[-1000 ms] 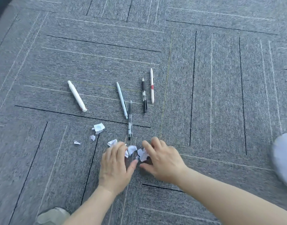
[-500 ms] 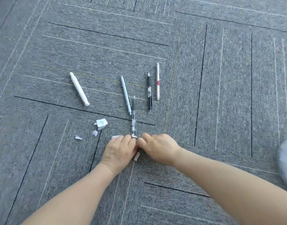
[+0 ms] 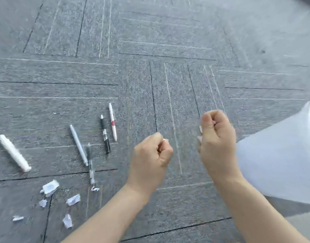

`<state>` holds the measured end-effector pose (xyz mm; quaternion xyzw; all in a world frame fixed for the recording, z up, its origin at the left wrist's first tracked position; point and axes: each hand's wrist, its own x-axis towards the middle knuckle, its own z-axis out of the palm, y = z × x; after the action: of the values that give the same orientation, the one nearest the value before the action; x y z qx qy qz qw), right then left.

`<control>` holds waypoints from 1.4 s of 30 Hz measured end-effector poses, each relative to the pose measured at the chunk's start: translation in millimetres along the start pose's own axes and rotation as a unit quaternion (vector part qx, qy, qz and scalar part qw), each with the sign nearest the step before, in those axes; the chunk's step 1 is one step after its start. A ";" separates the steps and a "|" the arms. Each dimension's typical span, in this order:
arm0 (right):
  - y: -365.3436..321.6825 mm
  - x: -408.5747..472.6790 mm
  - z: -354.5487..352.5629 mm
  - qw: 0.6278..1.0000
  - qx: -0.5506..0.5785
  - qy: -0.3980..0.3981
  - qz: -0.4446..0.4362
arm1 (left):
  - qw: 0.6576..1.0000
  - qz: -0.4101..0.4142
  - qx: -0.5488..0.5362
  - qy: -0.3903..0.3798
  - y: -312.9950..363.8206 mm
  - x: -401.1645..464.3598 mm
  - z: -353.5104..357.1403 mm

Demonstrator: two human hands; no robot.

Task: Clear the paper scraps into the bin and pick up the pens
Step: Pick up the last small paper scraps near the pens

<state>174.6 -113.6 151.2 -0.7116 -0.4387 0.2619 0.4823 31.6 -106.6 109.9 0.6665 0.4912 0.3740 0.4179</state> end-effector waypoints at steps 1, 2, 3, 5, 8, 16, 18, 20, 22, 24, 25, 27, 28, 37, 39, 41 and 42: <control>-12.4 12.3 -26.9 0.998 -0.004 0.066 -0.015 | 0.999 0.019 -0.033 -0.021 28.5 16.5 20.2; -24.4 22.2 -55.7 0.991 -0.013 0.133 -0.027 | 0.996 0.042 -0.065 -0.042 59.2 31.7 41.6; -34.5 29.2 -85.7 0.979 -0.023 0.198 -0.040 | 0.991 0.065 -0.097 -0.069 91.5 44.9 64.4; -45.1 34.6 -143.1 0.948 -0.058 0.310 -0.053 | 0.973 0.092 -0.153 -0.143 152.2 61.9 112.4; -34.4 30.5 -204.4 0.904 -0.081 0.420 -0.007 | 0.954 0.076 -0.165 -0.237 213.4 73.7 182.0; 22.2 8.6 -238.4 0.876 0.035 0.452 0.163 | 0.868 0.122 0.198 -0.439 229.7 82.9 245.3; 11.1 10.9 -229.8 0.870 0.045 0.477 0.111 | 0.912 0.168 0.134 -0.350 220.5 87.5 236.4; -4.2 17.4 -212.6 0.883 0.062 0.463 0.043 | 0.943 0.195 0.031 -0.268 209.5 92.0 218.2; -19.3 22.7 -182.0 0.911 0.094 0.401 -0.024 | 0.956 0.179 -0.048 -0.226 189.1 96.9 189.0; -27.0 25.9 -137.7 0.942 0.135 0.299 -0.065 | 0.972 0.149 -0.067 -0.170 150.9 102.4 152.1; -25.4 25.4 -110.2 0.959 0.147 0.235 -0.065 | 0.981 0.125 -0.049 -0.137 124.5 103.1 130.4; -15.9 17.2 -48.8 0.987 0.123 0.094 -0.043 | 0.995 0.062 0.017 -0.070 63.9 95.1 82.4; -8.5 9.6 -16.5 0.995 0.090 0.018 -0.033 | 0.998 0.022 0.054 -0.036 32.6 85.3 56.4; 53.9 -87.3 158.2 0.803 -0.301 -0.480 -0.184 | 0.897 -0.265 0.273 0.223 -143.5 -96.5 -134.5; 55.4 -95.6 169.0 0.769 -0.331 -0.509 -0.199 | 0.881 -0.295 0.295 0.224 -157.1 -120.2 -153.6; 56.7 -99.9 176.6 0.751 -0.347 -0.521 -0.210 | 0.869 -0.325 0.319 0.194 -163.6 -131.5 -163.2; 58.0 -101.3 179.8 0.743 -0.356 -0.524 -0.217 | 0.865 -0.338 0.334 0.162 -165.1 -133.7 -164.6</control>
<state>4.6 -129.1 21.5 -0.4676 -0.8264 0.3063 -0.0680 -206.3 -177.0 6.6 0.4892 0.8429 0.1257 0.1854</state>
